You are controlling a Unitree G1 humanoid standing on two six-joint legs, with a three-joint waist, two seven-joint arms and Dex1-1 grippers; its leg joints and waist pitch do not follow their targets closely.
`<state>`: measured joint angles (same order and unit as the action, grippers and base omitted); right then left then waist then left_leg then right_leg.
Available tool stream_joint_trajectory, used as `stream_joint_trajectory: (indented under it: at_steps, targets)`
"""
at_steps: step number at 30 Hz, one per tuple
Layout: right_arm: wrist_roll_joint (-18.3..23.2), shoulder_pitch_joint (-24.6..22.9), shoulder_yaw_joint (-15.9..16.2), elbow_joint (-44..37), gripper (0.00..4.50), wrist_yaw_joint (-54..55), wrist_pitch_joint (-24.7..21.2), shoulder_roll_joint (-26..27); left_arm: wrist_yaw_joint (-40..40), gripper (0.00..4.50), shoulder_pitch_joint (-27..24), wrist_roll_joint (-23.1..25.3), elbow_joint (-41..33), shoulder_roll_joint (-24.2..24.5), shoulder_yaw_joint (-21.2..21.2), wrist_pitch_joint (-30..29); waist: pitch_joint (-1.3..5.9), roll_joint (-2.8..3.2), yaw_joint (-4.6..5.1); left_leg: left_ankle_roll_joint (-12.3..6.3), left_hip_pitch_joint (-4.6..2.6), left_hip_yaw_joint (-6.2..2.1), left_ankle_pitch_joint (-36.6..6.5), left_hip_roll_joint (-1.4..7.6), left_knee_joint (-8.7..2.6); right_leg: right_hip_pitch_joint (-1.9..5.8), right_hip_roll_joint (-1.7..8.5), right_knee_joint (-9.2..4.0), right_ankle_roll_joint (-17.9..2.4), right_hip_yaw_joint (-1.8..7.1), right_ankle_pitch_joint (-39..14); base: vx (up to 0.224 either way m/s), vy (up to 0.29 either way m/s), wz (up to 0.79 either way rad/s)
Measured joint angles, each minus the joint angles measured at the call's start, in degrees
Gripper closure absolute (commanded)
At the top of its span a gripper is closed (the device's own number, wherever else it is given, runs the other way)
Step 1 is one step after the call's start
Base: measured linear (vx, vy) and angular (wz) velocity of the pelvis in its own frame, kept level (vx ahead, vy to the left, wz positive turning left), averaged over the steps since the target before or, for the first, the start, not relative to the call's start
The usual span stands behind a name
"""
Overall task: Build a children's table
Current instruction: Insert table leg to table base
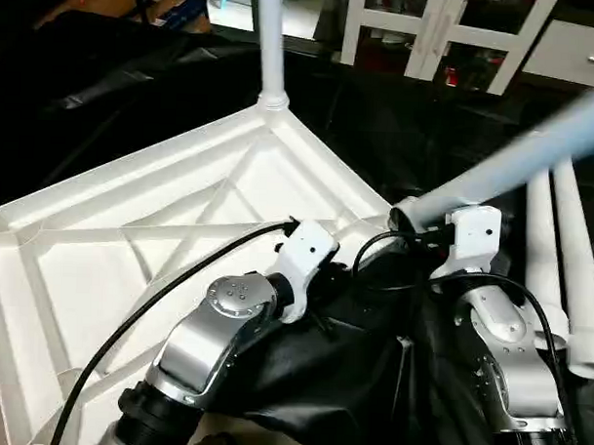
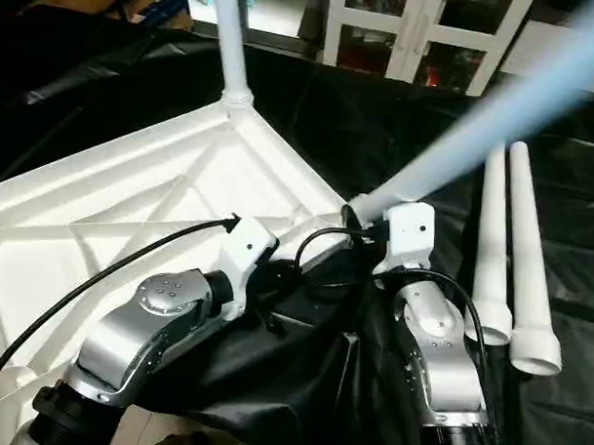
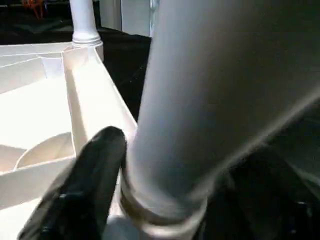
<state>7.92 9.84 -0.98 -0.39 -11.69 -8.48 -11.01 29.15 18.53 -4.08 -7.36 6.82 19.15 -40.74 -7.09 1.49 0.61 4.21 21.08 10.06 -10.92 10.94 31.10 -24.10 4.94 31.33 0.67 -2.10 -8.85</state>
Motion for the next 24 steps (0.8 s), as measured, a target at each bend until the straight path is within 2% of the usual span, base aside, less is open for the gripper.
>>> stream_joint_trajectory:
  at_steps: [1,8,16,17,21,22,24]
  targets:
    - [0.0,-0.2,0.0,-0.1,0.81,0.0,0.0,0.0,0.0,4.5,0.0,0.0,0.1,0.0,-0.1,0.0,-0.01,0.01,0.06,0.01,-0.01,0.0,0.0,0.02,0.03,0.0,-0.01,0.04,0.0,0.0,0.0,0.0,0.0,0.0]
    - [-0.2,-0.7,-0.4,-2.2,0.81,-0.5,-0.9,-1.2,0.0,4.5,-0.3,0.0,-0.2,1.0,-0.1,0.6,-0.02,-0.01,0.54,0.02,-0.02,-0.01,0.0,0.07,0.26,-0.06,-0.03,0.4,0.0,0.03,-0.1,0.0,0.0,0.0]
    - [-0.4,-1.2,-1.0,-3.9,0.81,-1.2,0.4,-1.9,0.0,4.5,-0.8,0.0,-0.6,1.8,0.1,1.1,-0.02,-0.02,0.53,0.0,-0.02,0.02,0.0,0.13,0.6,-0.13,-0.04,0.87,-0.1,0.04,-0.2,0.0,0.0,0.0]
    - [-0.1,-1.2,-1.0,-4.0,1.07,-1.3,0.5,-2.0,0.0,4.5,-0.9,0.0,-0.7,1.8,0.2,1.1,-0.01,-0.01,0.53,0.0,-0.01,0.02,0.0,0.12,0.65,-0.12,-0.04,0.89,-0.1,0.04,-0.2,0.0,0.0,0.0]
    - [0.5,-1.2,-1.3,-3.9,1.24,-1.4,0.5,-2.0,0.0,4.5,-1.0,0.2,-0.8,2.0,0.4,1.3,-0.01,-0.02,0.52,-0.01,0.0,0.02,0.0,0.12,0.76,-0.12,-0.03,0.98,-0.1,0.05,-0.2,0.0,0.0,0.0]
    - [0.5,-1.2,-1.3,-4.0,1.47,-1.5,0.5,-2.0,0.0,4.5,-1.1,0.2,-0.8,2.0,0.4,1.3,-0.01,-0.02,0.52,-0.01,0.0,0.02,0.0,0.12,0.77,-0.12,-0.03,1.0,-0.1,0.05,-0.2,0.0,0.0,0.0]
    - [0.5,-1.2,-1.3,-4.0,1.56,-2.0,0.5,-2.1,0.0,4.5,-1.1,0.3,-0.8,2.1,0.5,1.4,-0.01,-0.02,0.5,-0.01,0.0,0.02,0.0,0.12,0.82,-0.11,-0.03,1.05,-0.1,0.05,-0.2,0.0,0.0,0.0]
